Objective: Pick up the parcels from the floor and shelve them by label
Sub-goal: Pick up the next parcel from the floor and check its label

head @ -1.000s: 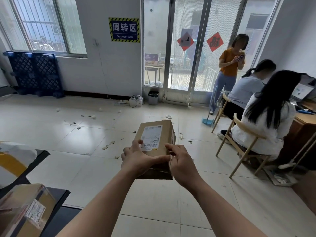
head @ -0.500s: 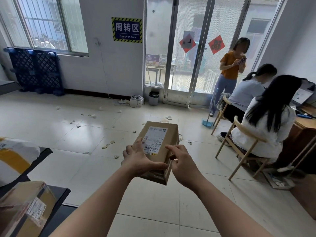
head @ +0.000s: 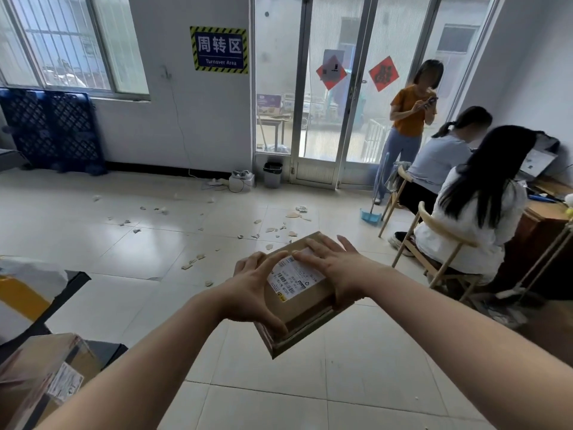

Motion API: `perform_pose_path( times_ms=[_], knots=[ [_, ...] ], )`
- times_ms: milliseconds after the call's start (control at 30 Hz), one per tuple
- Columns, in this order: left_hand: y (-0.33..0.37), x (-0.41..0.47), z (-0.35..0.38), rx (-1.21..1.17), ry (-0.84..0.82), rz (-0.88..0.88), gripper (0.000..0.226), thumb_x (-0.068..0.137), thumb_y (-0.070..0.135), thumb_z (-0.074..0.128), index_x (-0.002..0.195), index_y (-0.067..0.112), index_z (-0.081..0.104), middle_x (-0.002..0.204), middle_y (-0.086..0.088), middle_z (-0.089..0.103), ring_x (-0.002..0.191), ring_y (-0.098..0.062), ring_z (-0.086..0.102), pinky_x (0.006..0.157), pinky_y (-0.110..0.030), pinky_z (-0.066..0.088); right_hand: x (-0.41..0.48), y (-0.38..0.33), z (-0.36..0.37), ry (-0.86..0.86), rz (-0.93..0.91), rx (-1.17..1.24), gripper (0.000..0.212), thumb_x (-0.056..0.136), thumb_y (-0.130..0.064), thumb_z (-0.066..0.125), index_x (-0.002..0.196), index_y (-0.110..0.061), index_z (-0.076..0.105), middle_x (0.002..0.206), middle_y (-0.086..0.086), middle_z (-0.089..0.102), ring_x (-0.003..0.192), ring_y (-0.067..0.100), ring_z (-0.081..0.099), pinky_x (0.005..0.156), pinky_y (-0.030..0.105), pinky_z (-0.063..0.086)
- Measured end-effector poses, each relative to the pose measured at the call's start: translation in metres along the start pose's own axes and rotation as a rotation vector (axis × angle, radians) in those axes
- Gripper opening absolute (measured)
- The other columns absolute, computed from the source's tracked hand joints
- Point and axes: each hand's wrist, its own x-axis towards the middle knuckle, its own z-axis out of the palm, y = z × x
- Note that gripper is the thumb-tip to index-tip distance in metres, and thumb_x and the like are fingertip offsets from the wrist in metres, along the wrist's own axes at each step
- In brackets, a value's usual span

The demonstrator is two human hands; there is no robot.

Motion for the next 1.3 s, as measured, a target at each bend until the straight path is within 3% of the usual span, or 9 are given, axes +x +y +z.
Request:
perform_pose_path(
  times_ms=[200,367,533,700,867,933,1067,1200,1300],
  knots=[
    [0.003,-0.004,-0.009,0.112,-0.080,0.049,0.135,0.048,0.050,0.087,0.144,0.050,-0.009,0.154,0.007,-0.003,0.143,-0.024,-0.010,0.119,-0.052,0.012,0.001,0.005,0.001,-0.067,-0.023,0.023,0.144,0.050,-0.055,0.084,0.141,-0.040,-0.027,0.155,0.006,-0.025,0.139,0.022,-0.030,0.113,0.050,-0.018],
    [0.005,-0.007,-0.013,0.184,-0.141,0.061,0.138,0.051,0.046,0.087,0.147,0.043,-0.012,0.153,0.011,-0.005,0.142,-0.022,-0.012,0.120,-0.047,0.011,-0.001,0.010,0.003,-0.100,-0.031,0.023,0.148,0.044,-0.067,0.079,0.141,-0.034,-0.029,0.156,0.006,-0.023,0.140,0.020,-0.030,0.113,0.048,-0.019],
    [0.006,-0.005,-0.012,0.222,-0.160,0.096,0.135,0.051,0.044,0.087,0.143,0.052,-0.011,0.152,0.012,-0.006,0.142,-0.022,-0.015,0.119,-0.051,0.012,-0.015,0.003,0.005,-0.056,-0.049,0.072,0.138,0.049,-0.061,0.080,0.141,-0.044,-0.021,0.152,0.009,0.002,0.140,0.033,-0.003,0.118,0.048,-0.003],
    [-0.001,-0.005,-0.008,0.235,-0.029,0.058,0.115,0.069,0.037,0.077,0.138,0.062,-0.011,0.153,0.015,-0.029,0.140,-0.023,-0.034,0.115,-0.060,0.004,-0.021,0.010,0.015,0.030,0.056,0.129,0.126,0.052,-0.067,0.075,0.139,-0.053,-0.016,0.136,0.011,0.021,0.126,0.033,0.020,0.112,0.049,0.017],
    [0.004,-0.002,0.021,-0.030,0.290,-0.017,0.067,0.089,0.023,0.059,0.139,0.054,0.026,0.154,0.012,-0.023,0.146,-0.026,-0.019,0.118,-0.055,0.015,-0.020,0.016,0.023,0.042,0.257,0.277,0.123,0.048,-0.078,0.068,0.137,-0.054,-0.014,0.132,0.013,0.027,0.125,0.036,0.027,0.107,0.050,0.030],
    [0.010,0.000,0.035,-0.179,0.352,-0.069,0.060,0.093,0.021,0.054,0.139,0.050,0.029,0.154,0.009,-0.025,0.147,-0.028,-0.013,0.119,-0.048,0.015,-0.018,0.012,0.025,0.054,0.297,0.290,0.126,0.046,-0.081,0.065,0.139,-0.051,-0.014,0.132,0.014,0.028,0.124,0.037,0.028,0.107,0.050,0.030],
    [0.023,0.002,0.053,-0.357,0.361,-0.130,0.069,0.094,0.030,0.052,0.143,0.054,0.010,0.152,0.001,-0.033,0.147,-0.031,-0.011,0.120,-0.046,0.011,-0.014,0.003,0.026,0.073,0.373,0.347,0.129,0.044,-0.085,0.062,0.142,-0.044,-0.011,0.134,0.017,0.028,0.123,0.037,0.030,0.105,0.049,0.030],
    [0.030,0.005,0.054,-0.566,0.325,-0.180,0.075,0.095,0.037,0.048,0.143,0.055,-0.007,0.153,-0.009,-0.033,0.146,-0.031,0.013,0.115,-0.036,0.020,-0.011,-0.005,0.025,0.085,0.418,0.408,0.128,0.042,-0.089,0.057,0.143,-0.043,-0.008,0.133,0.016,0.029,0.122,0.037,0.032,0.102,0.050,0.031],
    [0.031,0.007,0.050,-0.640,0.331,-0.173,0.072,0.096,0.039,0.045,0.141,0.057,-0.009,0.154,-0.008,-0.032,0.148,-0.030,0.005,0.117,-0.039,0.016,-0.012,-0.006,0.024,0.064,0.429,0.441,0.126,0.041,-0.092,0.054,0.142,-0.047,-0.006,0.135,0.016,0.027,0.123,0.037,0.029,0.103,0.051,0.029]
  ],
)
